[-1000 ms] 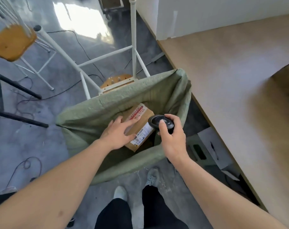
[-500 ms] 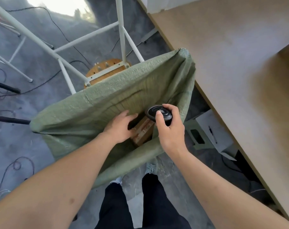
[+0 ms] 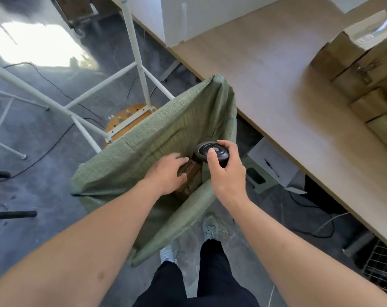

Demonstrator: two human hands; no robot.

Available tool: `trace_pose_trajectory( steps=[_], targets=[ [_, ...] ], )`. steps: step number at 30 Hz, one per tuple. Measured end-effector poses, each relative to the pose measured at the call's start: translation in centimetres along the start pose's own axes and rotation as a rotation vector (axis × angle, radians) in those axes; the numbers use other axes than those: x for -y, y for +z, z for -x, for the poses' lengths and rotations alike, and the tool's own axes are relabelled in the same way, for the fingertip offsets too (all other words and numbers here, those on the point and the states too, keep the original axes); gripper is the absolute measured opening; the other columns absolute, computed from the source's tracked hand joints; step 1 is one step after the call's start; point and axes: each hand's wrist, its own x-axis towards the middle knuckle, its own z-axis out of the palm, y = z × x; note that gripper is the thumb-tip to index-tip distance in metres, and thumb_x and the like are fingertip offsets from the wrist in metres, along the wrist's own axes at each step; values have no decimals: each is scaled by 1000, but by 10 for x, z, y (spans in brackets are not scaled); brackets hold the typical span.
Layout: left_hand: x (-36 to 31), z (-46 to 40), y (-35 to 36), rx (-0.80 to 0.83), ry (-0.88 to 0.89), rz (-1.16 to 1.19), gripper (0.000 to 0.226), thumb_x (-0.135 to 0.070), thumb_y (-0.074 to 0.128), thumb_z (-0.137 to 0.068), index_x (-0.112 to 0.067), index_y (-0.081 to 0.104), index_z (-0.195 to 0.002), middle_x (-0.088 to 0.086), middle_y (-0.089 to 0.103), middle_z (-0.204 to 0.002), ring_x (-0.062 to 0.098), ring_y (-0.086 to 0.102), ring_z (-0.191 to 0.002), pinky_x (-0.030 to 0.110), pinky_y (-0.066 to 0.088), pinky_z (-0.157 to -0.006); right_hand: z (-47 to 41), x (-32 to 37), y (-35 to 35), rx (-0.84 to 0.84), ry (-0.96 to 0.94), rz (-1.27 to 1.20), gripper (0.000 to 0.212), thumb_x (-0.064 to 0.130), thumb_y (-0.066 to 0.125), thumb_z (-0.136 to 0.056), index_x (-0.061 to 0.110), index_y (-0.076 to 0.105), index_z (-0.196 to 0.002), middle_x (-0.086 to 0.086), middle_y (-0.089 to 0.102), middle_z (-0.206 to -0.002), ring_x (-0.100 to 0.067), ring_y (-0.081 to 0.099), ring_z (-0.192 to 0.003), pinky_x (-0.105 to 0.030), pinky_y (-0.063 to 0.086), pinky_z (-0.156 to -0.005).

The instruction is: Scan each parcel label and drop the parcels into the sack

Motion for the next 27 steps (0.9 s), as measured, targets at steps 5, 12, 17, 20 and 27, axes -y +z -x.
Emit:
trace_pose_trajectory(
  steps=[5,12,17,20,27],
  targets=[
    [-14,23,-26,-16,121,-85,60,-43,58,-102,-26,46,-158,3,38,-166,24,36,-152,39,36,-121,35,12,-11,-128,9,-21,27,53,59,-103,47,53,-129,18,69,-108,-8,69,-96,-43,61,-87],
    [-68,53,-68,-86,289,-175,58,-42,57,-102,-26,48,-157,1,41,-163,26,43,-147,41,38,-119,74,30,-54,-333,13,-66,26,53,58,-103,43,53,-127,19,67,-106,-8,66,-93,-40,56,-82],
    [-128,65,-86,-117,378,-224,58,-42,54,-103,-25,46,-158,0,38,-165,25,42,-148,42,39,-118,92,37,-103,-440,-2,-90,31,52,58,-104,35,54,-129,10,68,-105,-10,64,-90,-38,50,-78],
    [-175,68,-92,-151,416,-241,59,-43,53,-103,-26,45,-159,0,39,-165,25,42,-147,44,40,-118,99,38,-144,-505,-26,-111,32,52,58,-103,35,55,-130,11,67,-106,-19,66,-98,-40,53,-81],
    [-307,77,-86,-206,528,-283,58,-40,50,-106,-22,40,-160,3,38,-165,29,42,-147,42,37,-119,111,26,-267,-606,-109,-121,31,48,58,-105,34,55,-132,7,69,-110,-17,65,-97,-36,51,-79]
  ],
)
